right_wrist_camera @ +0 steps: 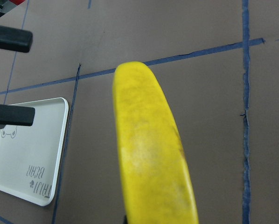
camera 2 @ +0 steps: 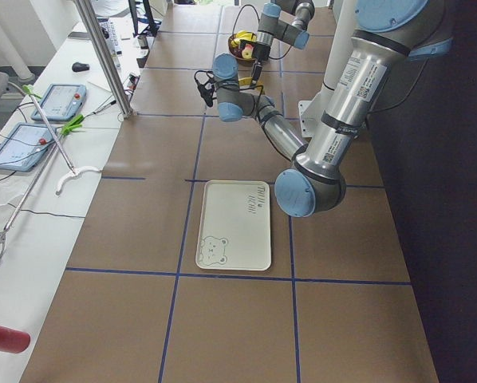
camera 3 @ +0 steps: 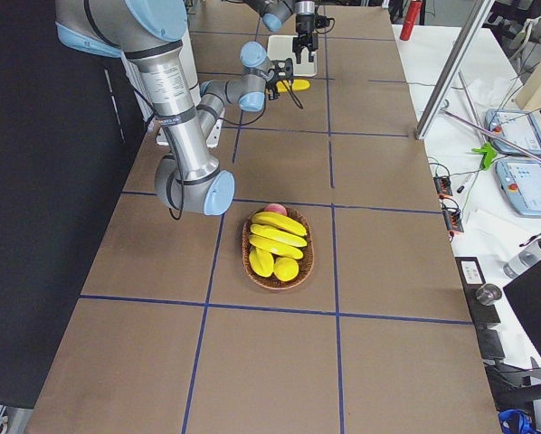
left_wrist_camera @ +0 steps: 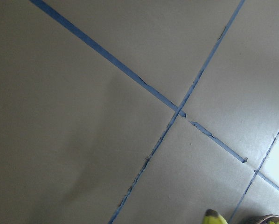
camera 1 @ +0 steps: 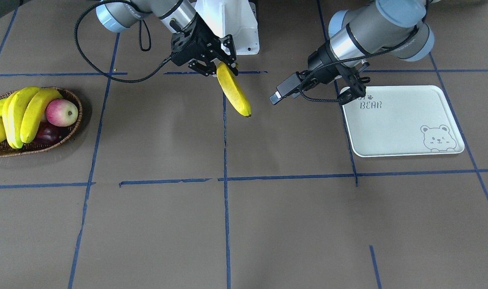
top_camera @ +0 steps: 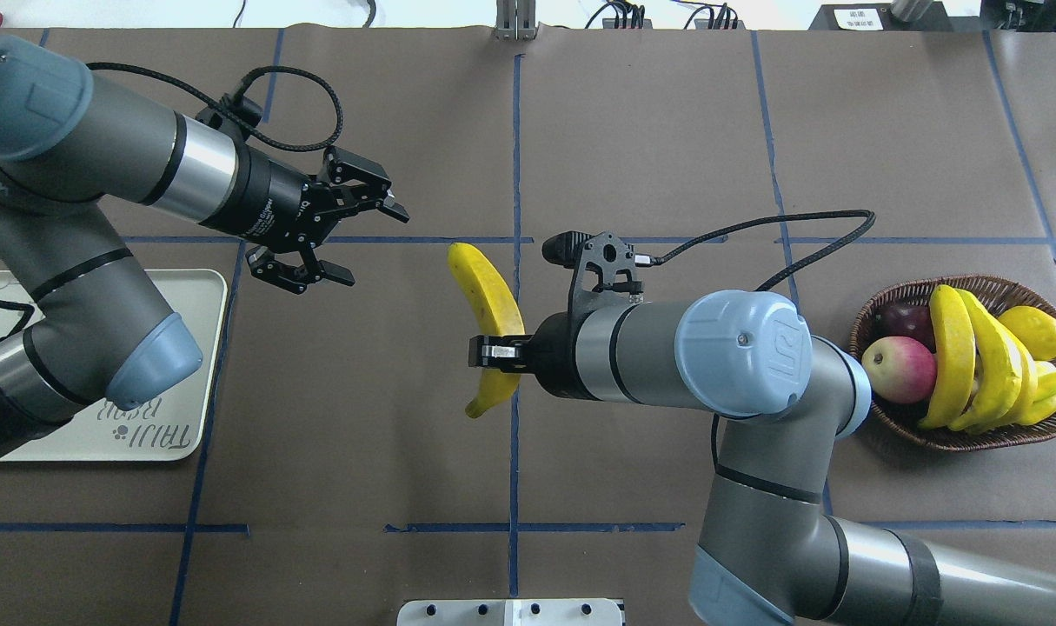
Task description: Transfer all bananas from basket to plate
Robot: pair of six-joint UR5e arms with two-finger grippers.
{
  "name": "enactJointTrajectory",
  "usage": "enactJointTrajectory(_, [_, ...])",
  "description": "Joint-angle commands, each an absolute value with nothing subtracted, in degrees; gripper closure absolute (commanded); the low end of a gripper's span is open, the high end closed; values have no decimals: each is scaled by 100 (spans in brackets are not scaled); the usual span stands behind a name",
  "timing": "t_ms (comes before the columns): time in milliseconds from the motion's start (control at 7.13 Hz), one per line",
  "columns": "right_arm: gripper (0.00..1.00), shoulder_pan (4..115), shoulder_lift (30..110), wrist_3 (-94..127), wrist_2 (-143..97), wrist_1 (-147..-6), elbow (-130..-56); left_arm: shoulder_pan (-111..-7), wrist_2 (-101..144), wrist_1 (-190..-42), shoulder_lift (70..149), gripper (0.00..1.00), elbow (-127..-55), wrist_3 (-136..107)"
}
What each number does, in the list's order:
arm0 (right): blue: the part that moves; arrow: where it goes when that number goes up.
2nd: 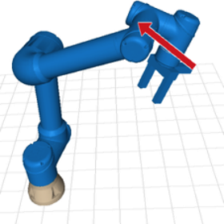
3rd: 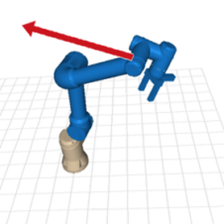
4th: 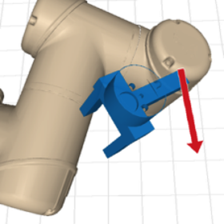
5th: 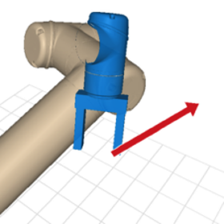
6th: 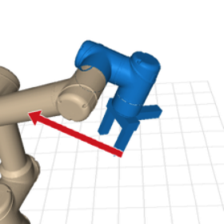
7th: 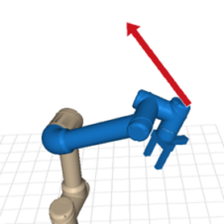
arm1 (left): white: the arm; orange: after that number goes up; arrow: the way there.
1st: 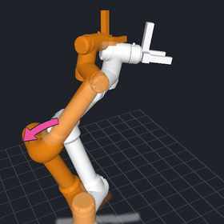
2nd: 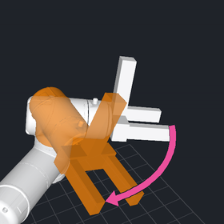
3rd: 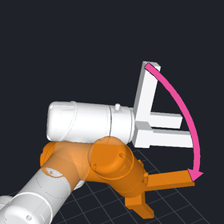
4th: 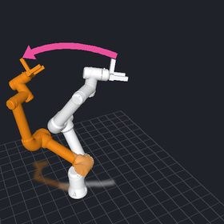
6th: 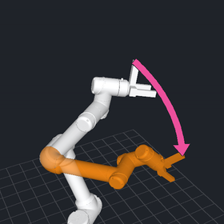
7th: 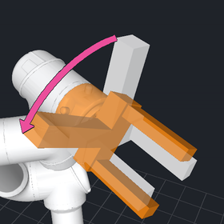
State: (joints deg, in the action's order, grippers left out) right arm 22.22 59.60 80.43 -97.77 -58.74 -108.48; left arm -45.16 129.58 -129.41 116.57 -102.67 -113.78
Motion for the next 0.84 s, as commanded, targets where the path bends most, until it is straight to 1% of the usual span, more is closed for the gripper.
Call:
enactJointTrajectory(0, [97, 2145, 5784, 8286, -9659, -5897, -10802, -4081, 12371, -12946, 11760, 0, -10335, -11671])
enactJointTrajectory(281, [98, 2145, 5652, 8523, -9650, -5897, -10706, -3684, 11911, -12946, 11821, 0, -10345, -11742])
enactJointTrajectory(702, [96, 2057, 5581, 8578, -9650, -5897, -10600, -3630, 11830, -12946, 11918, 0, -10257, -11856])
